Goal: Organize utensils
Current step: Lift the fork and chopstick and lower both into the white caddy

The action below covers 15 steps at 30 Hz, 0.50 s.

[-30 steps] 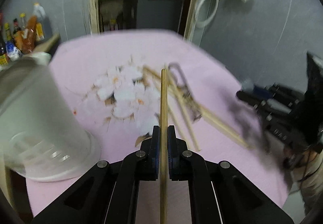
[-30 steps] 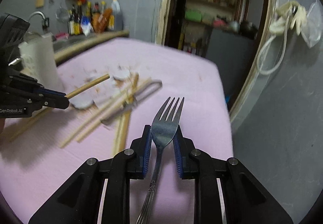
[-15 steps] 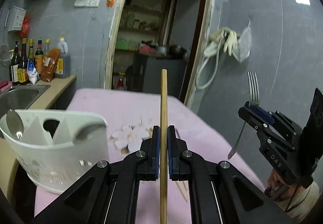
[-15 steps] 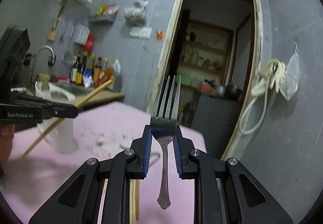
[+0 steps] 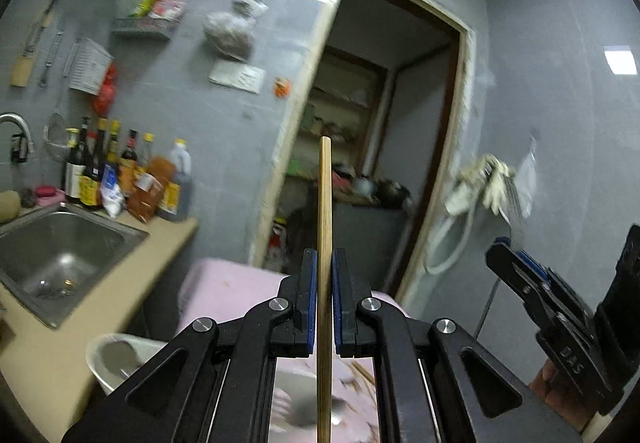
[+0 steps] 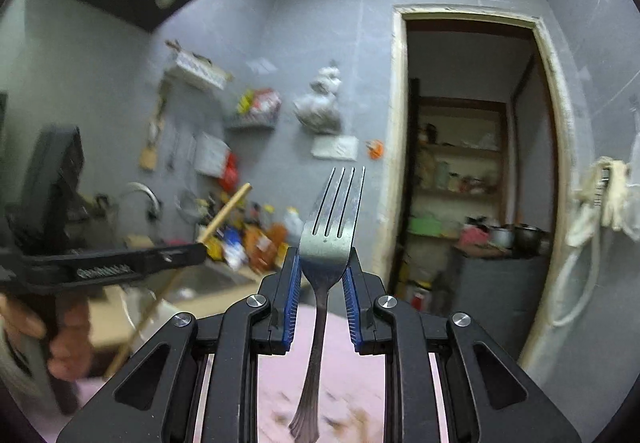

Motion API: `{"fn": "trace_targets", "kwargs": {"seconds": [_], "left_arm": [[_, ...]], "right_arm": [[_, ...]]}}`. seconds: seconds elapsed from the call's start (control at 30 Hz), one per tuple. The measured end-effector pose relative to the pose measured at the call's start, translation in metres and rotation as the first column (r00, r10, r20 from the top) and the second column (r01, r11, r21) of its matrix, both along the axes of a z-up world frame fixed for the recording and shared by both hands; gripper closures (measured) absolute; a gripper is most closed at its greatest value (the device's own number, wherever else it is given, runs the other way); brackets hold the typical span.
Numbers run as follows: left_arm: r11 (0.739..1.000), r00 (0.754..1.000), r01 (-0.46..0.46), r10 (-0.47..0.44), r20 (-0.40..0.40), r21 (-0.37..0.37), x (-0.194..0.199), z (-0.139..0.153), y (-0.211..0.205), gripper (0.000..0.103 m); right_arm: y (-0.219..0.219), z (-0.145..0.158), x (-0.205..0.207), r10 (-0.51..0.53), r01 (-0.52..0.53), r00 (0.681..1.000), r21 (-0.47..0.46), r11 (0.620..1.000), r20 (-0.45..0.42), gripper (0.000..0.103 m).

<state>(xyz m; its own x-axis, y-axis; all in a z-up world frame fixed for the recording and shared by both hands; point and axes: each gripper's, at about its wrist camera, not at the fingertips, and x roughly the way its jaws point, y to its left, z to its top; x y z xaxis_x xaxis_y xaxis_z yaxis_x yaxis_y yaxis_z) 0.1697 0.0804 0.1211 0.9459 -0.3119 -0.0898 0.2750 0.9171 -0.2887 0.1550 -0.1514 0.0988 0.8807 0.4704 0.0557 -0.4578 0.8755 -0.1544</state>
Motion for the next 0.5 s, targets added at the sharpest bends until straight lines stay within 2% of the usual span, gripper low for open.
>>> {"fn": "trace_targets", "kwargs": {"seconds": [0.13,0.23,0.33,0.5], "left_arm": [[0.994,0.996,-0.090,0.091,0.022,-0.060,0.007,0.004,0.040,0.098],[0.980,0.988,-0.153,0.156,0.018,-0.130,0.014,0.000,0.073,0.098],[0.962,0.979,-0.199,0.205,0.011,-0.186,0.020,-0.007,0.094,0.098],[0.940,0.964,-0.255,0.265,0.012,-0.228,0.028,-0.015,0.112,0.098]], "right_arm": [[0.024,0.010,0.016,0.107,-0.107,0.994,0.088,0.990,0.009,0.085],[0.043,0.011,0.029,0.158,-0.157,0.987,0.128,0.979,0.002,0.085],[0.059,0.005,0.040,0.191,-0.189,0.981,0.139,0.972,-0.005,0.085],[0.076,-0.006,0.055,0.227,-0.220,0.974,0.149,0.964,-0.029,0.085]]}}
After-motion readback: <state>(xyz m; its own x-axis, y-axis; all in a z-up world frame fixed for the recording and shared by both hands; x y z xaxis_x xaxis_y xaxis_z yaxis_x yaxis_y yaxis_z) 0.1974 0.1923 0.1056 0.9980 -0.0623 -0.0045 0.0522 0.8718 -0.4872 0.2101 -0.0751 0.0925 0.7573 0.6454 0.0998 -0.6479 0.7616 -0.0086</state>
